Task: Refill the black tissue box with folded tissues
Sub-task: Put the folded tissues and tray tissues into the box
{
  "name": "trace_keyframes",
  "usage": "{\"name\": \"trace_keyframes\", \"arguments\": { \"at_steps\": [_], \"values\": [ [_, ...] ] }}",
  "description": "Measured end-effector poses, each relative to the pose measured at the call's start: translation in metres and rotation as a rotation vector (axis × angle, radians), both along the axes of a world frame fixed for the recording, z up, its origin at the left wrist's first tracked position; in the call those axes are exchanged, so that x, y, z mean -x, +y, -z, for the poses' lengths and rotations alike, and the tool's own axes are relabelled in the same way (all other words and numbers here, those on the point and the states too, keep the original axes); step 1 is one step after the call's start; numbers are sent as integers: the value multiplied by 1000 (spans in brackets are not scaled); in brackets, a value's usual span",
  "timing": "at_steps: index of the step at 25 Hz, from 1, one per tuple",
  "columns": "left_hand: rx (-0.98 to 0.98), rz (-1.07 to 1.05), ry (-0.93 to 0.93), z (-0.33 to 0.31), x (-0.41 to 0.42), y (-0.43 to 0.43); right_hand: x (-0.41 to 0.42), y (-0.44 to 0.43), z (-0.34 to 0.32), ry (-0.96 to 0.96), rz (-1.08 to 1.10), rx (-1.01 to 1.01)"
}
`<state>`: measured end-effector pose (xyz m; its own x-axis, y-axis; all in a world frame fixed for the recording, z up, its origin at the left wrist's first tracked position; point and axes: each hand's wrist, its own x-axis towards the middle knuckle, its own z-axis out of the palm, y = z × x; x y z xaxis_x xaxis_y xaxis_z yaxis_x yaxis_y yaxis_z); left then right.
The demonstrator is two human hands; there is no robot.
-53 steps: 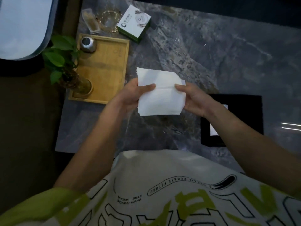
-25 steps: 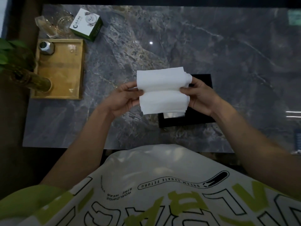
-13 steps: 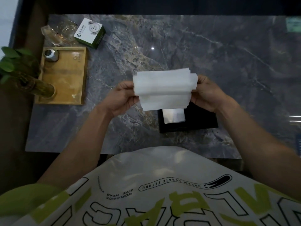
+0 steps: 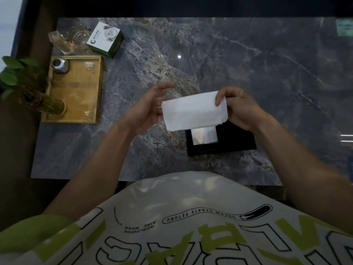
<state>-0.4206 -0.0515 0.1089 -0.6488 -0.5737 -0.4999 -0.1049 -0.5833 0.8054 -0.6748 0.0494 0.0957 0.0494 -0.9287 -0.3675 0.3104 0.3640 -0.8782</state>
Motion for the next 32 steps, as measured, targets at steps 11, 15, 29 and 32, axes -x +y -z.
{"name": "trace_keyframes", "arguments": {
  "at_steps": [11, 15, 29, 32],
  "values": [
    [171, 336, -97, 5, 8, 11, -9, -7, -3, 85, 21, -98],
    [69, 195, -86, 13, 9, 15, -11, 7, 12, 28, -104, -166],
    [-124, 94, -176, 32, 19, 38, -20, 25, 28, -86, 93, -227],
    [-114, 38, -132, 35, 23, 41, -23, 31, 32, -126, 81, -250]
  ]
}}
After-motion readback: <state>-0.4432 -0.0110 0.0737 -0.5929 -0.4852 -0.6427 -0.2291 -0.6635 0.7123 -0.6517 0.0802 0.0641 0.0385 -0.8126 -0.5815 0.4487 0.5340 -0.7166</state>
